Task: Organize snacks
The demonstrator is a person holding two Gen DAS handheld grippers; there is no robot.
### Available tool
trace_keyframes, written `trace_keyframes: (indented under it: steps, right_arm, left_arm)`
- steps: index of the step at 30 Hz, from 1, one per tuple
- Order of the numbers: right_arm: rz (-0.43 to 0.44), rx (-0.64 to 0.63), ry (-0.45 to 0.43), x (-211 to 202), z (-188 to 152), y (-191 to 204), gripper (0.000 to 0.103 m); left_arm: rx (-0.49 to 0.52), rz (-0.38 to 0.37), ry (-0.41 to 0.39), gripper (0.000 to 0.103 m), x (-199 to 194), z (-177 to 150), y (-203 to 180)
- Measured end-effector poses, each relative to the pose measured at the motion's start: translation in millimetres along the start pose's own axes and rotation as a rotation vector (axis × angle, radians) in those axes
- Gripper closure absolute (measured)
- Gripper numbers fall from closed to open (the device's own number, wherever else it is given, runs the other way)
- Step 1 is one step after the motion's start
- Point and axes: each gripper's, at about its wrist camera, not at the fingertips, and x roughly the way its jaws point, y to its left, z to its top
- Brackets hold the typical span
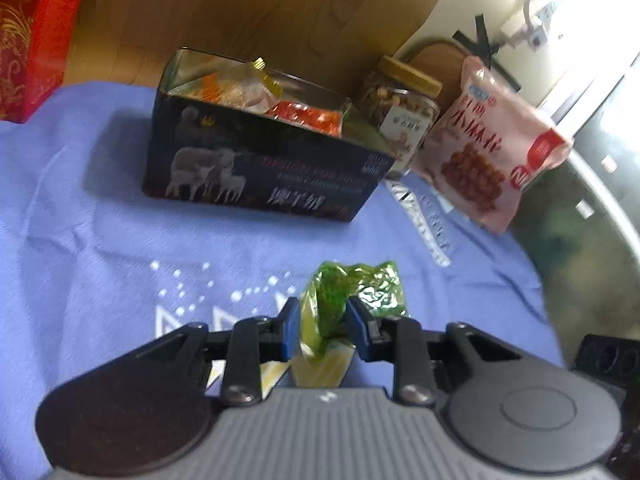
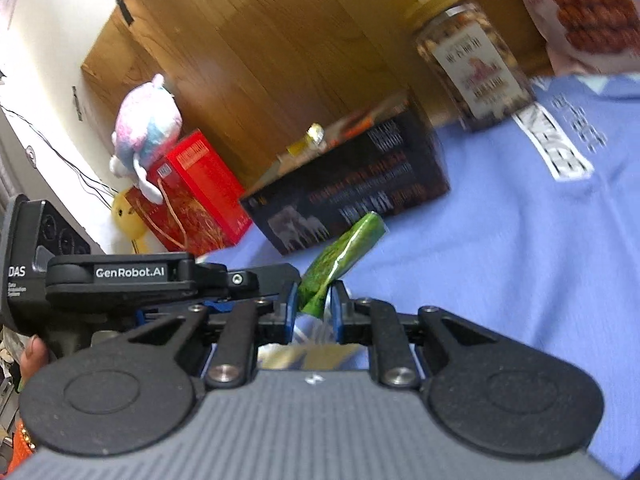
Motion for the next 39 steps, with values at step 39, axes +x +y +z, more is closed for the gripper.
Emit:
trace_keyframes:
  steps: [39]
  right_arm:
    - [-0.124, -0.073, -0.108, -15.6, -24.5, 2.8, 0.057]
  left_arm:
    - [0.167, 0.437, -0.120, 0.072, -5.6, -35.1, 2.0]
